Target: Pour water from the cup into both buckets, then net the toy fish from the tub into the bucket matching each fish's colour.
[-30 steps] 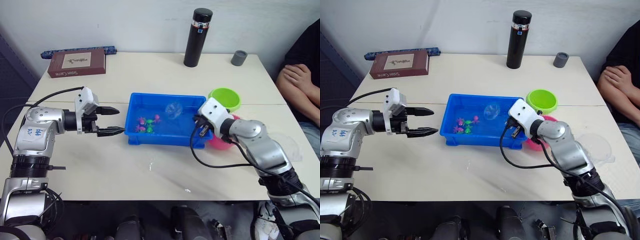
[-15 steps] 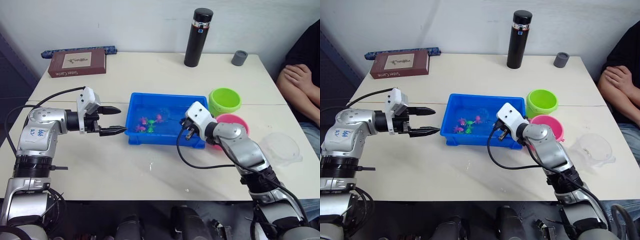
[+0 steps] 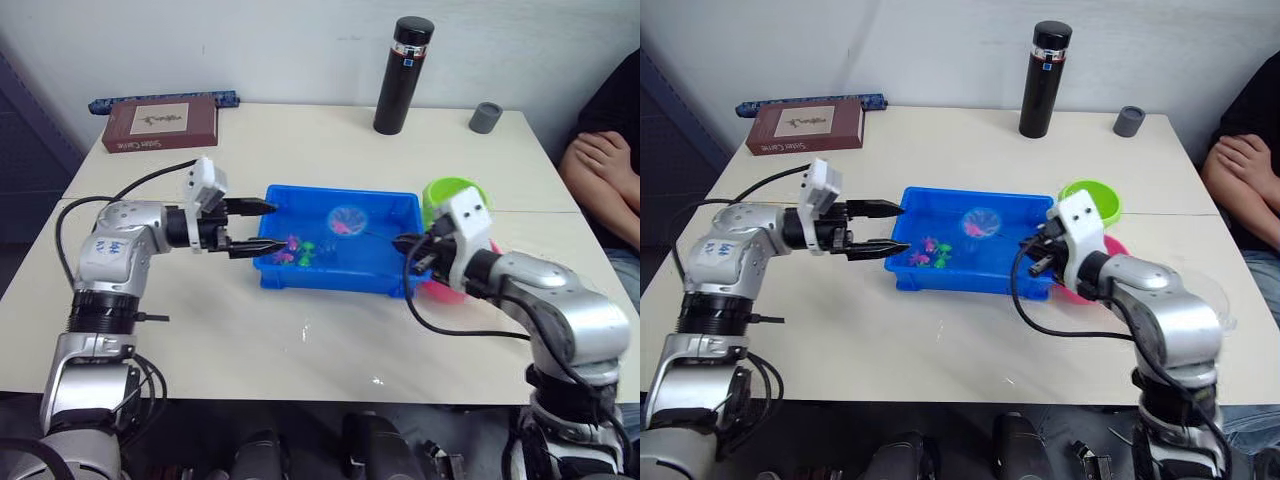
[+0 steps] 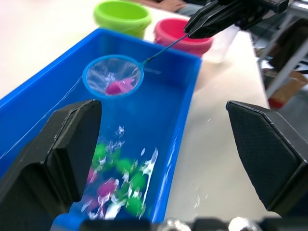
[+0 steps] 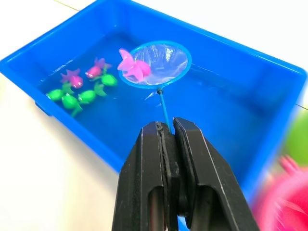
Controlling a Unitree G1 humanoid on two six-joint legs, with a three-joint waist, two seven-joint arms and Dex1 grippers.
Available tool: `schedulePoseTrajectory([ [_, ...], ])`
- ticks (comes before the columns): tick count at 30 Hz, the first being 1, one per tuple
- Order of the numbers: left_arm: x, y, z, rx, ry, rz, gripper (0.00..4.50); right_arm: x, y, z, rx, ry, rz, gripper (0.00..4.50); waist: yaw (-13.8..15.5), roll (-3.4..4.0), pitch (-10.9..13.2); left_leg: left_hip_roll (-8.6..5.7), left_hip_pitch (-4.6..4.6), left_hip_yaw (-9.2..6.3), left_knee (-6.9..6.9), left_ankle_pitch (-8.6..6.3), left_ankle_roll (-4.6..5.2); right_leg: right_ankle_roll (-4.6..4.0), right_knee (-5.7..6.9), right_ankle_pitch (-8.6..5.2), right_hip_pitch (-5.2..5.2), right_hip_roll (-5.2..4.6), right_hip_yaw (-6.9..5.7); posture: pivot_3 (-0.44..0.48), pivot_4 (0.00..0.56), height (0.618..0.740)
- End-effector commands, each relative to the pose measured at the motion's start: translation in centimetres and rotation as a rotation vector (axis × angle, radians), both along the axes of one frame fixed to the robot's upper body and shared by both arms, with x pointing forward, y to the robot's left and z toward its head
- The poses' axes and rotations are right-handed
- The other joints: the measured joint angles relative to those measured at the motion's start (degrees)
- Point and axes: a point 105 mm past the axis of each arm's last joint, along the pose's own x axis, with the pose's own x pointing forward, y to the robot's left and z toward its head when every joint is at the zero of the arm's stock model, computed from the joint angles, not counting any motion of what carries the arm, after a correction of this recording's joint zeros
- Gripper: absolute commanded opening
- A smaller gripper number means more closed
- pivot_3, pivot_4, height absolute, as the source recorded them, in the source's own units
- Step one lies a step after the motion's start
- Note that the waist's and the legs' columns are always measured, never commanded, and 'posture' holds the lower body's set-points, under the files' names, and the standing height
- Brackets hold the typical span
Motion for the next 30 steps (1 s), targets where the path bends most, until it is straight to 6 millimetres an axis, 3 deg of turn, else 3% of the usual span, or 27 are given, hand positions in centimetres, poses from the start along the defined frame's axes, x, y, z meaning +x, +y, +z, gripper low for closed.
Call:
schedulePoseTrajectory([
  [1,-0.3,-2.2,0.9,-0.021,-0.028,-0.107,4.46,-2.2,-2.1,2.2,-0.041,-0.102,-0.074,0.0,0.1,0.0,0.0,-0.01,0.0,-0.01,0.0,0.0,0.0,0.0,-0.01,0.0,0.0,0.02,0.0,0.0,0.15,0.74],
  [6,-0.4,-5.7,0.5,-0.036,-0.019,-0.247,4.46,-5.7,-5.6,3.6,-0.086,-0.151,-0.222,0.0,0.1,0.0,0.0,-0.03,0.02,-0.01,0.01,0.0,-0.01,0.03,-0.03,0.02,0.01,0.21,0.06,0.0,0.15,0.74],
  [14,-0.6,-8.7,0.9,-0.054,-0.03,-0.38,4.46,-8.7,-9.4,4.1,-0.232,-0.169,-0.373,0.0,0.1,0.01,0.0,-0.08,0.04,-0.03,-0.04,0.0,-0.02,0.03,-0.35,0.02,0.04,0.35,0.13,0.0,0.15,0.74],
  [21,-0.1,-9.3,0.9,-0.06,-0.034,-0.393,4.46,-9.1,-7.8,3.3,-0.909,-0.367,-0.174,0.0,0.1,0.01,0.0,-0.15,0.24,0.15,-0.23,0.03,-0.05,0.09,-0.47,0.05,0.11,0.43,0.31,0.0,0.15,0.74],
  [22,0.0,-9.4,0.9,-0.061,-0.036,-0.393,4.46,-9.0,-7.8,3.2,-1.118,-0.436,-0.112,0.0,0.2,0.03,0.0,-0.14,0.24,0.15,-0.22,0.03,-0.07,0.09,-0.46,0.05,0.11,0.46,0.31,0.0,0.15,0.74],
  [24,0.1,-9.4,1.1,-0.064,-0.038,-0.393,4.46,-9.1,-7.5,2.4,-1.375,-0.525,0.015,0.0,0.2,0.02,0.0,-0.17,0.29,0.2,-0.32,0.05,-0.1,0.11,-0.48,0.04,0.09,0.45,0.38,0.0,0.15,0.74],
  [30,0.3,-9.1,1.2,-0.063,-0.045,-0.378,4.46,-9.1,-8.3,2.4,-1.588,-0.665,0.089,0.0,0.4,-0.02,0.0,-0.11,0.31,0.24,-0.3,0.09,-0.17,0.12,-0.52,0.04,0.12,0.52,0.36,0.0,0.15,0.74],
])
